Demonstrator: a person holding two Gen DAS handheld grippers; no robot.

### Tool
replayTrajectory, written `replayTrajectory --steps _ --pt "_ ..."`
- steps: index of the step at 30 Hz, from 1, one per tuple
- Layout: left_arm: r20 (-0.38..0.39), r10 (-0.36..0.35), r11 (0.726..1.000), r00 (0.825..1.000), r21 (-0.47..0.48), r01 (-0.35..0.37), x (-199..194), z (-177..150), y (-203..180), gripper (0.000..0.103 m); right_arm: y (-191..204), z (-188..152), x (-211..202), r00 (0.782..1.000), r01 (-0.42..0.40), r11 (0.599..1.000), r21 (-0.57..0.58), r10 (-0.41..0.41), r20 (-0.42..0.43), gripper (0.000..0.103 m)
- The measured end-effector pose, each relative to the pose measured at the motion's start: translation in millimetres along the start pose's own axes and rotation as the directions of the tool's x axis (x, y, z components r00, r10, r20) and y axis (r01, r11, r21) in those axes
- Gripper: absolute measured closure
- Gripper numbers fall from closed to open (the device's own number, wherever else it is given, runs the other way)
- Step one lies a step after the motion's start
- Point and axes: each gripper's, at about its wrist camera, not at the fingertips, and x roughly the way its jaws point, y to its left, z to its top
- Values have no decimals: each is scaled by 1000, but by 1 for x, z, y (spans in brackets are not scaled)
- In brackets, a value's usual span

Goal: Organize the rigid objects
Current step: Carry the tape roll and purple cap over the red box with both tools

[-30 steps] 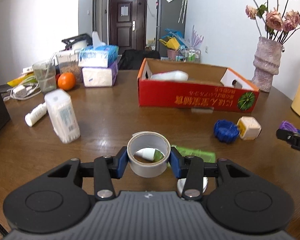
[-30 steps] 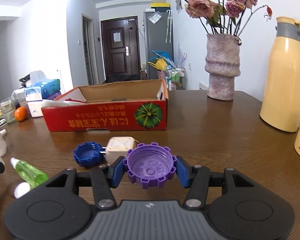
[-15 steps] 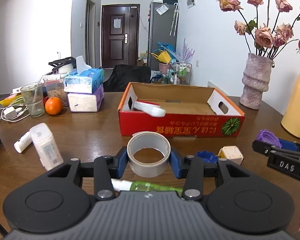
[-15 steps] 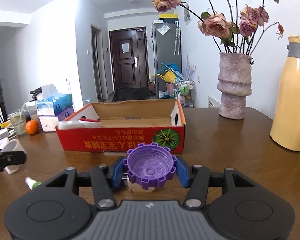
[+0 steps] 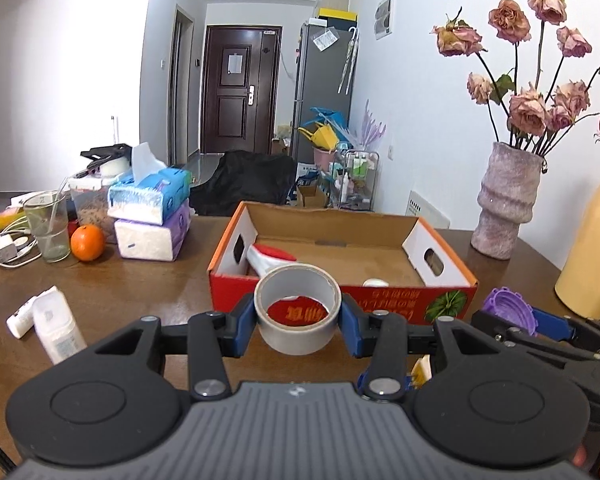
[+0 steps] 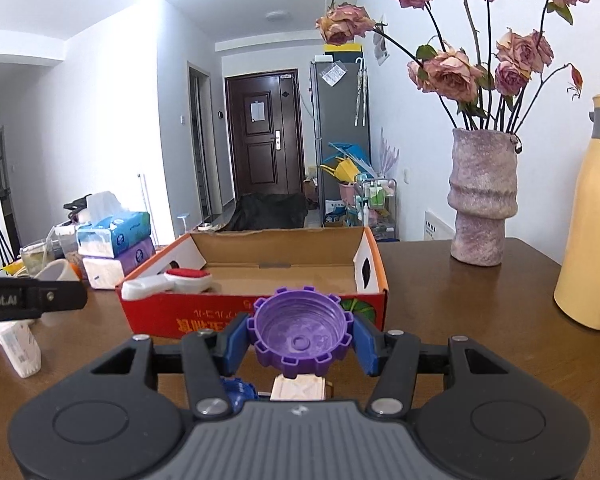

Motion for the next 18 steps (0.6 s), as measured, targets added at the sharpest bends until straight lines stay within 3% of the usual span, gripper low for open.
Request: replayTrajectory --steps 18 --pt "3 -24 999 1000 -22 24 52 23 -20 58 -4 19 45 1000 -5 1000 -9 5 16 50"
